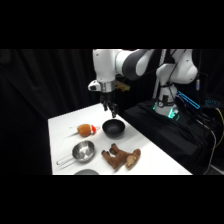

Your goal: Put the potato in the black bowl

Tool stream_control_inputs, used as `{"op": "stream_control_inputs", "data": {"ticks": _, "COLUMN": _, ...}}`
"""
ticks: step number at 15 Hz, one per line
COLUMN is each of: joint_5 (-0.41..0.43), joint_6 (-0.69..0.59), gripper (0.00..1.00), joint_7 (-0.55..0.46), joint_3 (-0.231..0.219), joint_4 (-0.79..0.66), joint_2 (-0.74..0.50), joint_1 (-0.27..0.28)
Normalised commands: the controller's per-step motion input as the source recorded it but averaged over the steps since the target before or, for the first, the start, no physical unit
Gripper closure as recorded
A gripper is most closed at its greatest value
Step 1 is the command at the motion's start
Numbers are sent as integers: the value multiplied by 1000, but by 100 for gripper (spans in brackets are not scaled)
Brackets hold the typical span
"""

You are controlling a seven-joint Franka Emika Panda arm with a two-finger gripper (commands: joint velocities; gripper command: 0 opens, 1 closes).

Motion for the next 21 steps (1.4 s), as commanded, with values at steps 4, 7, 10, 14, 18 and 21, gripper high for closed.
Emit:
{"op": "stream_control_inputs", "data": {"ticks": 4, "joint_5": 27, "joint_6": 1, "gripper": 0, "joint_7": -54, "joint_3": -2, "joint_4": 122, "joint_2": 60, "joint_1": -36}}
{"op": "stream_control_inputs", "data": {"ticks": 7, "joint_5": 79, "joint_6": -27, "gripper": 0, "joint_7": -171, "joint_3": -58, "joint_4": 417, "joint_2": 188, "joint_1": -94}}
{"op": "stream_control_inputs", "data": {"ticks": 10, "joint_5": 149, "joint_6": -64, "gripper": 0, "joint_7": -215, "joint_3": -73, "joint_4": 540, "joint_2": 299, "joint_1": -116}}
{"op": "stream_control_inputs", "data": {"ticks": 14, "joint_5": 216, "joint_6": 57, "gripper": 0, "joint_7": -257, "joint_3": -45, "joint_4": 551, "joint_2": 452, "joint_1": -121}}
{"op": "stream_control_inputs", "data": {"ticks": 18, "joint_5": 216, "joint_6": 131, "gripper": 0, "joint_7": -255, "joint_3": 5, "joint_4": 563, "joint_2": 561, "joint_1": -123}}
{"op": "stream_control_inputs", "data": {"ticks": 21, "joint_5": 130, "joint_6": 62, "gripper": 0, "joint_7": -178, "joint_3": 23, "joint_4": 529, "joint_2": 510, "joint_1": -103}}
